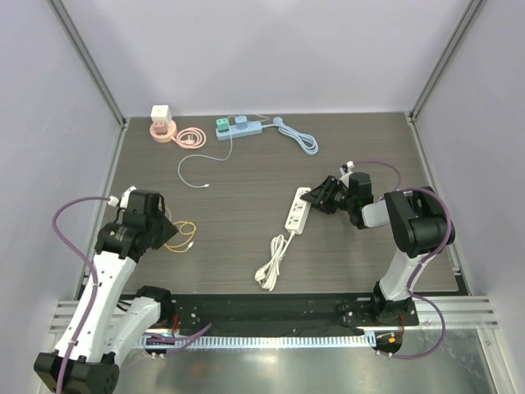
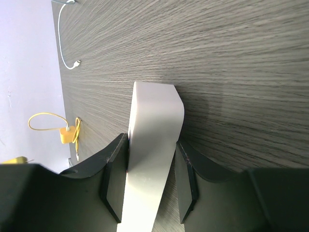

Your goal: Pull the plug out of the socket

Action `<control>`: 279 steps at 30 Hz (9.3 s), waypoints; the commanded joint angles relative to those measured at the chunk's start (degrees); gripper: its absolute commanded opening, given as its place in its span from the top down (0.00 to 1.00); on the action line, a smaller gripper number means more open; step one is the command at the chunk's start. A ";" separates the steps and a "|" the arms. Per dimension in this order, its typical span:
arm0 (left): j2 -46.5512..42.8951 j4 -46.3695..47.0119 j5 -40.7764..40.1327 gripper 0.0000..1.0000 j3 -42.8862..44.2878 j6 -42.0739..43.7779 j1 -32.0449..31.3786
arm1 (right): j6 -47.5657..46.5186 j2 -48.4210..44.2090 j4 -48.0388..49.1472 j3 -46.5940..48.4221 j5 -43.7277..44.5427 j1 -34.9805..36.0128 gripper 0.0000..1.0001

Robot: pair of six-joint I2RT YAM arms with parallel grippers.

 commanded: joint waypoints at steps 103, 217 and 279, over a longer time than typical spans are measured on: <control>29.78 46.87 36.73 0.37 7.31 -4.10 -4.23 | -23.30 4.46 -35.84 28.73 20.54 -20.25 0.68; 76.62 12.86 -0.27 0.30 65.66 -2.96 -23.12 | -21.98 -21.73 -22.50 2.37 22.38 14.82 0.24; 87.35 19.72 -9.50 1.00 67.87 -4.46 -22.60 | -21.89 -17.94 -16.34 0.70 20.36 14.82 0.41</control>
